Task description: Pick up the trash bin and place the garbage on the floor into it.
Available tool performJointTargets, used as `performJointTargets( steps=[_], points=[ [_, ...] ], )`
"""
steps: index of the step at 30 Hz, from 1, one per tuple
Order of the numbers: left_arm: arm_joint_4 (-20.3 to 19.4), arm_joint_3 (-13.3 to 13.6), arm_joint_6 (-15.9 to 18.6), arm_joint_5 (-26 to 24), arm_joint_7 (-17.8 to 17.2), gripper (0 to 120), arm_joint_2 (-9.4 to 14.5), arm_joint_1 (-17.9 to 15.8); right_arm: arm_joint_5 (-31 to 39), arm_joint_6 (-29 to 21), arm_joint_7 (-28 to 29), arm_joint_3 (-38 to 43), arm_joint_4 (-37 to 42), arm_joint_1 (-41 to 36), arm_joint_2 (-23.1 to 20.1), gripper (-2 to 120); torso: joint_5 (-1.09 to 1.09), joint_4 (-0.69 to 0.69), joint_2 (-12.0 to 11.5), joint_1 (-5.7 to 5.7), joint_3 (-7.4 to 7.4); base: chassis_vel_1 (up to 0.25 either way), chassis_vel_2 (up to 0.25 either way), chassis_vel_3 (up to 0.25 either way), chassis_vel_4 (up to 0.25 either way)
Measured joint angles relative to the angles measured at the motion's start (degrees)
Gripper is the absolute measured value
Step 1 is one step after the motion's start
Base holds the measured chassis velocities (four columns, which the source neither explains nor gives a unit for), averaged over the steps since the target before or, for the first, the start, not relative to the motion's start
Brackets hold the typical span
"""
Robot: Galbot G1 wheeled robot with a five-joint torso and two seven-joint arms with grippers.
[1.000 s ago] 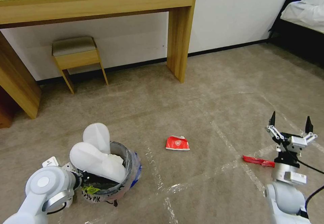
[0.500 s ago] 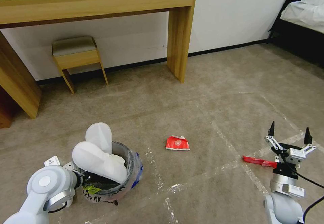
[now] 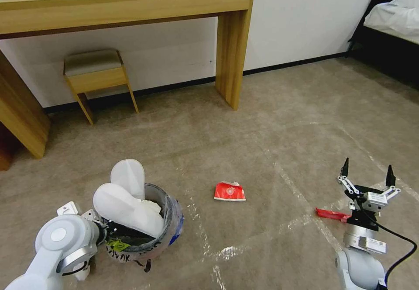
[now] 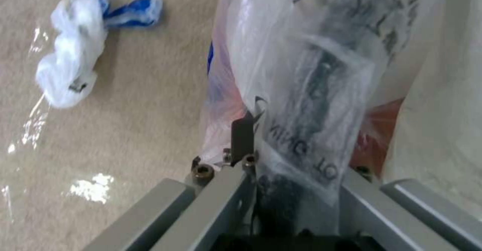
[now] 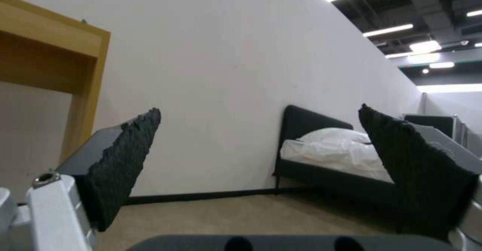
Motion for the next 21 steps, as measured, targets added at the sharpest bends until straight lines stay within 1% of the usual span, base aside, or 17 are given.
performJointTargets(
  steps=[5, 8, 11, 17, 21],
  points=[
    [0.01, -0.01, 0.02, 0.12, 0.00, 0, -0.06, 0.05, 0.00, -0.02, 0.00, -0.36, -0.24, 0.39, -0.07, 100, -0.02, 0.00, 0.00, 0.00, 0.00, -0.119, 0.141, 0.130, -0.139],
    [0.00, -0.06, 0.02, 0.13, 0.01, 0, -0.01, 0.05, -0.02, -0.03, 0.00, -0.69, -0.50, 0.68, -0.09, 100, 0.03, 0.00, 0.00, 0.00, 0.00, -0.138, 0.130, 0.131, -0.133],
    [0.06, -0.09, 0.02, 0.12, 0.01, 0, 0.03, 0.05, -0.04, -0.07, 0.00, -0.85, -0.82, 0.93, -0.06, 100, -0.01, -0.01, 0.00, 0.00, -0.01, -0.151, 0.120, 0.134, -0.129],
    [0.49, -0.08, 0.02, 0.28, 0.01, 0, -0.02, -0.07, -0.81, 0.12, 0.20, -1.15, -2.05, 1.68, -0.10, 100, 0.00, 0.00, 0.00, 0.00, 0.00, -0.137, 0.148, 0.155, -0.139],
    [0.81, -0.01, 0.02, 0.30, 0.02, 0, -0.02, -0.44, -1.50, 1.13, 0.12, -1.13, -3.35, 2.72, -0.73, 100, 0.00, 0.00, 0.00, 0.02, 0.01, -0.107, 0.129, 0.097, -0.150]
  ],
)
